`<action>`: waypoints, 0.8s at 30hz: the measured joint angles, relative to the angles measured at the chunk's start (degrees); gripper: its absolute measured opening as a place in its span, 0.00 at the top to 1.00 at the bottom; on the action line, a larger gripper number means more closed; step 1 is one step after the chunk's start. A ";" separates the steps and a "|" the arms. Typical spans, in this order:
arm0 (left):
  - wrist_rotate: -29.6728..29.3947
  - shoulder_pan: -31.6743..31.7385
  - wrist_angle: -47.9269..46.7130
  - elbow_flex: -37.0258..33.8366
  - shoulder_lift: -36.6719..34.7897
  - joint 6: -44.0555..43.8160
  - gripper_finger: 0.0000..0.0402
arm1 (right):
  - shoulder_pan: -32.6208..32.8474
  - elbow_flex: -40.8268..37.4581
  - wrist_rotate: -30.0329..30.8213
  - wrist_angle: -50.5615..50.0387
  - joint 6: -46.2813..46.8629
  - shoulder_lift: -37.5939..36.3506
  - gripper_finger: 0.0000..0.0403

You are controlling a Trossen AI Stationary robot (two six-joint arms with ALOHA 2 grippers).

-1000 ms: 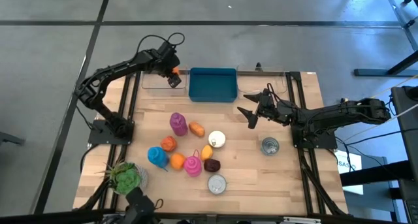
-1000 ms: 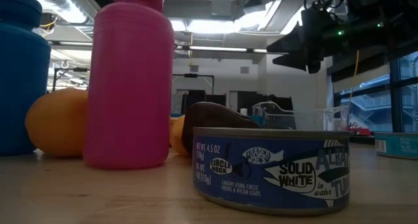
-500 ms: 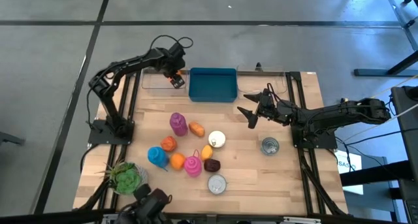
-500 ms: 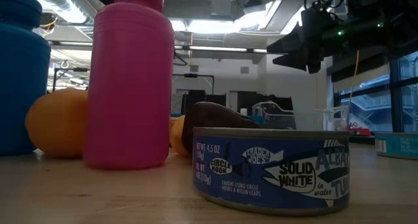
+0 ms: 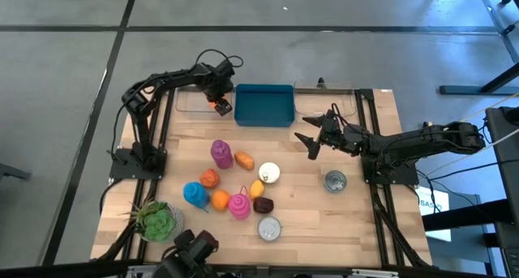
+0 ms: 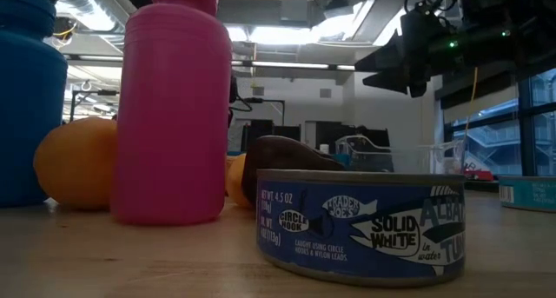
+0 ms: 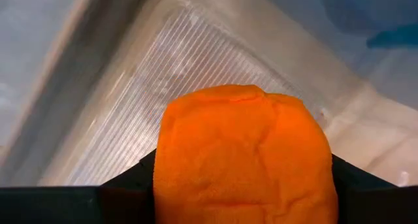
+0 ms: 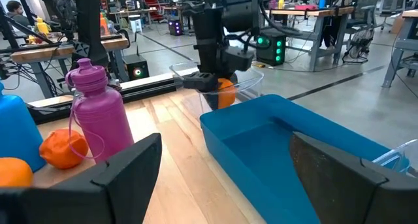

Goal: Pick & Place Food Item
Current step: Put the right orange into the left transparent bin

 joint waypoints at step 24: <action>0.97 -0.02 -3.26 3.54 -0.08 -0.03 0.31 | 0.00 0.00 0.00 0.01 -0.22 0.00 0.17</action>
